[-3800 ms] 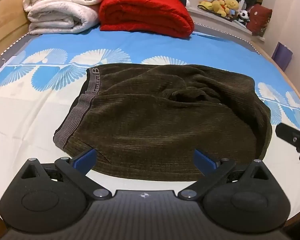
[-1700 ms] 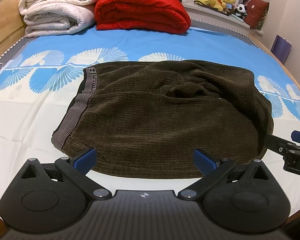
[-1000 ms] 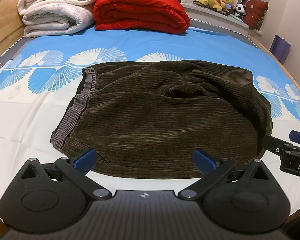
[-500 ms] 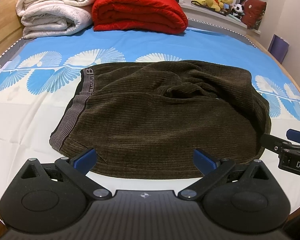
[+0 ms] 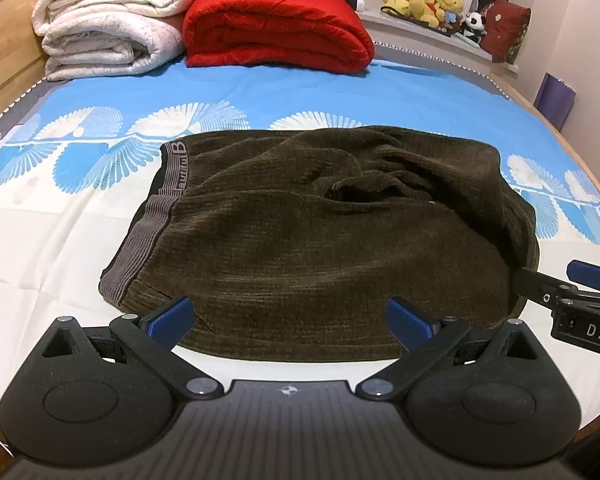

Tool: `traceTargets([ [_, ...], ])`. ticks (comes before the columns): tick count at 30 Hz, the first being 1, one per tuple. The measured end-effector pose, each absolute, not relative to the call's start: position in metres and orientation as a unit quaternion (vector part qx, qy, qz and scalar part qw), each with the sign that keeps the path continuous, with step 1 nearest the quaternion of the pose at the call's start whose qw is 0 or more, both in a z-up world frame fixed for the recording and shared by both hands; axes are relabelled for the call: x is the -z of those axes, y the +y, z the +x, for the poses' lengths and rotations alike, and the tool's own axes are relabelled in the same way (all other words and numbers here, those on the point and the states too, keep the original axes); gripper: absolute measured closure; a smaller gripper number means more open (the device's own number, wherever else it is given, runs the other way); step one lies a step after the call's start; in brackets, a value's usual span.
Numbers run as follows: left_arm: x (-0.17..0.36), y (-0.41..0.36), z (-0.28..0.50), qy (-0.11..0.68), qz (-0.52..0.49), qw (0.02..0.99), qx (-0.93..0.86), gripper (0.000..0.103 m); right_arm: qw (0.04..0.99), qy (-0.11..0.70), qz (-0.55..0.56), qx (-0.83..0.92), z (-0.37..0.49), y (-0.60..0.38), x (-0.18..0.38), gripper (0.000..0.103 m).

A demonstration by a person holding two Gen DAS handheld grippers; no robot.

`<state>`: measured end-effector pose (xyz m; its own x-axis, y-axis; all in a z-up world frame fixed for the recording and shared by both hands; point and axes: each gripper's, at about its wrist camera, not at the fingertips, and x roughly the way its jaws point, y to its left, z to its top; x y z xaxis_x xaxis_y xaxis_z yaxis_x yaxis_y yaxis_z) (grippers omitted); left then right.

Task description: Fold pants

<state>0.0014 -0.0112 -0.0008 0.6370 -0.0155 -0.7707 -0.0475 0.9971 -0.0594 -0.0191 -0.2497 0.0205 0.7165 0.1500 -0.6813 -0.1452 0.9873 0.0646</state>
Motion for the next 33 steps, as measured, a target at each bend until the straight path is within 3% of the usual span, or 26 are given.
traceTargets([
  [3, -0.002, -0.011, 0.000, 0.417, -0.038, 0.908, -0.004, 0.005, 0.928, 0.364, 0.005, -0.081, -0.020, -0.251, -0.021, 0.024],
  [4, -0.003, -0.011, -0.001, 0.413, -0.036, 0.910, -0.003, 0.012, 0.929, 0.362, 0.006, -0.082, -0.020, -0.252, -0.022, 0.029],
  [11, -0.037, 0.036, 0.009, 0.364, -0.078, 0.928, -0.029, 0.081, 0.947, 0.303, 0.058, -0.086, -0.020, -0.293, -0.052, 0.053],
  [17, -0.060, 0.106, 0.069, 0.358, -0.104, 0.928, -0.028, 0.081, 0.959, 0.267, 0.089, -0.021, 0.016, -0.377, -0.091, 0.054],
  [20, -0.030, 0.149, 0.096, 0.366, -0.123, 0.920, -0.066, 0.081, 0.949, 0.283, 0.134, 0.025, 0.045, -0.426, -0.080, 0.054],
  [24, 0.029, 0.198, 0.116, 0.465, -0.212, 0.853, -0.107, 0.081, 0.924, 0.331, 0.180, 0.070, 0.069, -0.465, -0.021, 0.052],
  [27, 0.048, 0.207, 0.131, 0.479, -0.222, 0.844, -0.093, 0.063, 0.882, 0.425, 0.188, 0.073, 0.089, -0.463, 0.031, 0.052],
  [30, 0.069, 0.207, 0.143, 0.492, -0.194, 0.843, -0.102, 0.052, 0.868, 0.451, 0.204, 0.035, 0.107, -0.452, 0.049, 0.051],
  [32, 0.087, 0.211, 0.146, 0.512, -0.195, 0.829, -0.109, 0.040, 0.877, 0.450, 0.167, 0.028, 0.116, -0.436, 0.054, 0.046],
  [33, 0.094, 0.213, 0.150, 0.521, -0.199, 0.822, -0.110, 0.038, 0.878, 0.453, 0.153, 0.028, 0.122, -0.432, 0.056, 0.040],
])
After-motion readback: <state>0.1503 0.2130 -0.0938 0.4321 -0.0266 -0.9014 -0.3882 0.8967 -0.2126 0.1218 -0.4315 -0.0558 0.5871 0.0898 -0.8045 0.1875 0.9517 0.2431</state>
